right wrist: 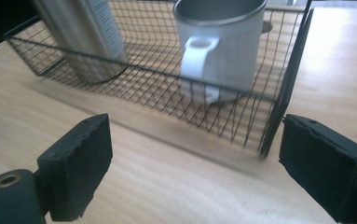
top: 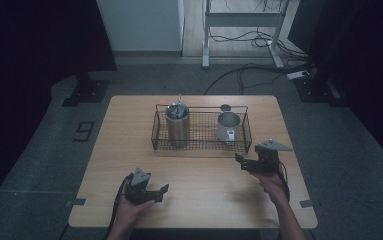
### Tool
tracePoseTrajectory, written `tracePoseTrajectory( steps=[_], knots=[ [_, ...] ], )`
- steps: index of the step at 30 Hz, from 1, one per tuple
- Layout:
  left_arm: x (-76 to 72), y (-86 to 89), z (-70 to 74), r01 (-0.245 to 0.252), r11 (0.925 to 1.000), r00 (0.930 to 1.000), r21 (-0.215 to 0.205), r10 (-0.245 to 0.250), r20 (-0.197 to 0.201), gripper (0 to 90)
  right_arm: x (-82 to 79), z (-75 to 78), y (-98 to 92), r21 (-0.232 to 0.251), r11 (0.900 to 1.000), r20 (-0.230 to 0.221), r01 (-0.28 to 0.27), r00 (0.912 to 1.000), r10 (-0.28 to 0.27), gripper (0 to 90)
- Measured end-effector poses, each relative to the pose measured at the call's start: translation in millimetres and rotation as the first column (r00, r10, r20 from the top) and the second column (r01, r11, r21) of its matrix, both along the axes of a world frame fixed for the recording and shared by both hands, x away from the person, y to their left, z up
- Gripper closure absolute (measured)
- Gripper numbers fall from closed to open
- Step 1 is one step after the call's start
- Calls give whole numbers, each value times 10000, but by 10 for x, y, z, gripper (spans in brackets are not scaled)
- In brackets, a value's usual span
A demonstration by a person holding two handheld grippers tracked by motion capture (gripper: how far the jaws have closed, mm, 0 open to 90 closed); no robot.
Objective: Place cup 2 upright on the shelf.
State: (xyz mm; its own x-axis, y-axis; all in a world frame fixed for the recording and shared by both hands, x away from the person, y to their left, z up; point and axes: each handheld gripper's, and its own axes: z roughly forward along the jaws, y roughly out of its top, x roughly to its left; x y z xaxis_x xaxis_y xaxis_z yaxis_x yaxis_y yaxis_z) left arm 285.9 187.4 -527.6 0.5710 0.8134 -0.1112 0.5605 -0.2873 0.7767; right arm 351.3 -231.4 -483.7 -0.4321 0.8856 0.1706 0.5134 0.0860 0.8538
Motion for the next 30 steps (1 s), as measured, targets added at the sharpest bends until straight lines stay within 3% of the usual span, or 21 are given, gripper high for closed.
tracePoseTrajectory(
  steps=[10, 15, 18, 20, 23, 30],
  knots=[
    [4, 3, -11, -21, 10000, 10000, 58, 21, -25, 144, -294, -231, -50, 433, 9990, -210, -64, 9998, 73, 113],
    [8, -5, -28, -9, 9999, 10000, 115, 9, -45, 145, -378, -345, -96, 582, 9983, -237, 101, 9997, -87, 121],
    [13, -1, -30, -13, 9999, 10000, 138, 14, -83, 145, -401, -434, -120, 913, 9955, -253, 252, 9994, -230, 131],
    [10, 0, -26, -9, 9999, 10000, 141, 10, -53, 145, -396, -454, -120, 623, 9978, -398, 207, 9990, -183, 129],
    [8, 0, -24, -17, 9999, 10000, 140, 18, -57, 145, -400, -449, -139, 779, 9967, -323, 247, 9992, -222, 131],
    [4, 7, -16, -21, 9999, 10000, 118, 21, -42, 145, -392, -482, -104, 431, 9988, -345, 233, 9992, -218, 130]
  ],
)
